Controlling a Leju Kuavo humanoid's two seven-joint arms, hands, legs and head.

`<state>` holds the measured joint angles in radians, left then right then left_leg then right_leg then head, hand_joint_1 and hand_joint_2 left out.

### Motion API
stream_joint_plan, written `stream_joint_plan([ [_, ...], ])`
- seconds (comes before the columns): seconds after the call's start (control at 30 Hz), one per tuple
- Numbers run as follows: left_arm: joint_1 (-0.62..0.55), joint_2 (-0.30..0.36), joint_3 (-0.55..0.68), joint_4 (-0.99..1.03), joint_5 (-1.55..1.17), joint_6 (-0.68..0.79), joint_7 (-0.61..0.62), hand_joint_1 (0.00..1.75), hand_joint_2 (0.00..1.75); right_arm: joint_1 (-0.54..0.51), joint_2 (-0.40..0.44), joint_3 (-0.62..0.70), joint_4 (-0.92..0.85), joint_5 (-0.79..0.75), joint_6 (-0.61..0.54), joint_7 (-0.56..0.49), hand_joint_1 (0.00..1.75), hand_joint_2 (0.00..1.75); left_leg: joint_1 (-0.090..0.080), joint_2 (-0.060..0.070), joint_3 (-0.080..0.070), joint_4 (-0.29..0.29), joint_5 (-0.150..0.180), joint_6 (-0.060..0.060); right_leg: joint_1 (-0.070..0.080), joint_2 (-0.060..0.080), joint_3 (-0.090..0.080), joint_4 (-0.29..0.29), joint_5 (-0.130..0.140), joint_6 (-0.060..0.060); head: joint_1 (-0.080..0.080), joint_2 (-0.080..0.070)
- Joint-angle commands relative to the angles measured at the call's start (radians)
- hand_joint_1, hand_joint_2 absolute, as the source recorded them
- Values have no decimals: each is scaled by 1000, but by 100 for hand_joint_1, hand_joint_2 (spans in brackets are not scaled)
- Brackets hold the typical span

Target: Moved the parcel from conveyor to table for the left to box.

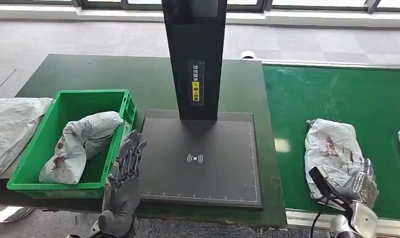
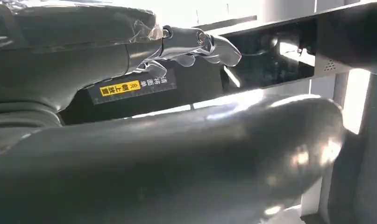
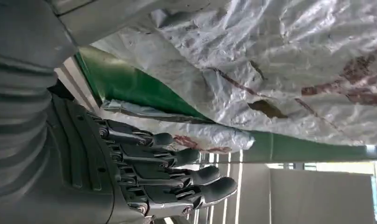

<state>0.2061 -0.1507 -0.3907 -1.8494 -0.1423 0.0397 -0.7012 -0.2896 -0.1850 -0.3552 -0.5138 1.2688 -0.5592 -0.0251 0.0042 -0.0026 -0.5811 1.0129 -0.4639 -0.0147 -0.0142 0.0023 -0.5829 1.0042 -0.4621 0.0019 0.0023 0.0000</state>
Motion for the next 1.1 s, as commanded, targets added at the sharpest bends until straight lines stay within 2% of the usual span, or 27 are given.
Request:
stream_joint_plan([
  [0.03, -24, 56, -52, 60, -26, 39, 3, 0, 0, -108, -19, -36, 224, 37, 115, 75, 0, 175, 0, -1, 4, -4, 1, 0, 0, -2, 4, -4, 1, -1, 0, 0],
  [0.13, -25, 56, -53, 63, -37, 50, 3, 0, 0, -121, 11, -16, 235, 57, 149, 77, 0, 175, 0, 2, 4, -4, 0, 0, 1, 1, 4, -4, 1, -1, 0, 0],
  [0.17, -27, 58, -55, 66, -39, 57, 3, 0, 0, -127, 35, -2, 244, 65, 195, 58, 0, 175, 0, 2, 2, -2, 0, 0, 1, 1, 2, -2, 1, -1, 0, 0],
  [0.6, -27, 63, -60, 66, -37, 64, 3, 0, 0, -119, 61, 10, 235, 62, 194, 69, 0, 175, 1, 2, 2, -2, 0, 0, 1, 2, 2, -2, 1, -1, 0, 0],
  [0.63, -28, 66, -62, 67, -39, 69, 3, 0, 0, -122, 55, 14, 244, 65, 233, 56, 0, 175, 1, 2, 3, -3, 1, -1, 2, 2, 3, -3, 2, -1, 0, 0],
  [0.67, -29, 69, -66, 68, -41, 79, 3, 0, 0, -122, 67, 33, 249, 85, 268, 57, 7, 175, 1, 2, 2, -2, 0, 0, 1, 2, 2, -2, 1, -1, 0, 0],
  [0.7, -27, 70, -67, 66, -43, 87, 3, 0, 0, -120, 78, 39, 246, 90, 268, 57, 175, 175, 1, 2, 4, -3, 1, 0, 2, 1, 4, -3, 1, -1, 0, 0],
  [0.87, -2, 81, -87, 45, -62, 135, 3, 0, 0, -141, 138, 54, 238, 108, 270, 80, 175, 175, 1, 6, 5, -3, 1, -1, 2, 5, 5, -3, 2, -1, 0, 0],
  [1.1, -13, 84, -90, 51, -45, 123, 3, 0, 0, -121, 131, 12, 205, 65, 235, 20, 175, 175, 1, 3, 6, -3, 1, 0, 2, 2, 6, -3, 2, 0, 0, 0],
])
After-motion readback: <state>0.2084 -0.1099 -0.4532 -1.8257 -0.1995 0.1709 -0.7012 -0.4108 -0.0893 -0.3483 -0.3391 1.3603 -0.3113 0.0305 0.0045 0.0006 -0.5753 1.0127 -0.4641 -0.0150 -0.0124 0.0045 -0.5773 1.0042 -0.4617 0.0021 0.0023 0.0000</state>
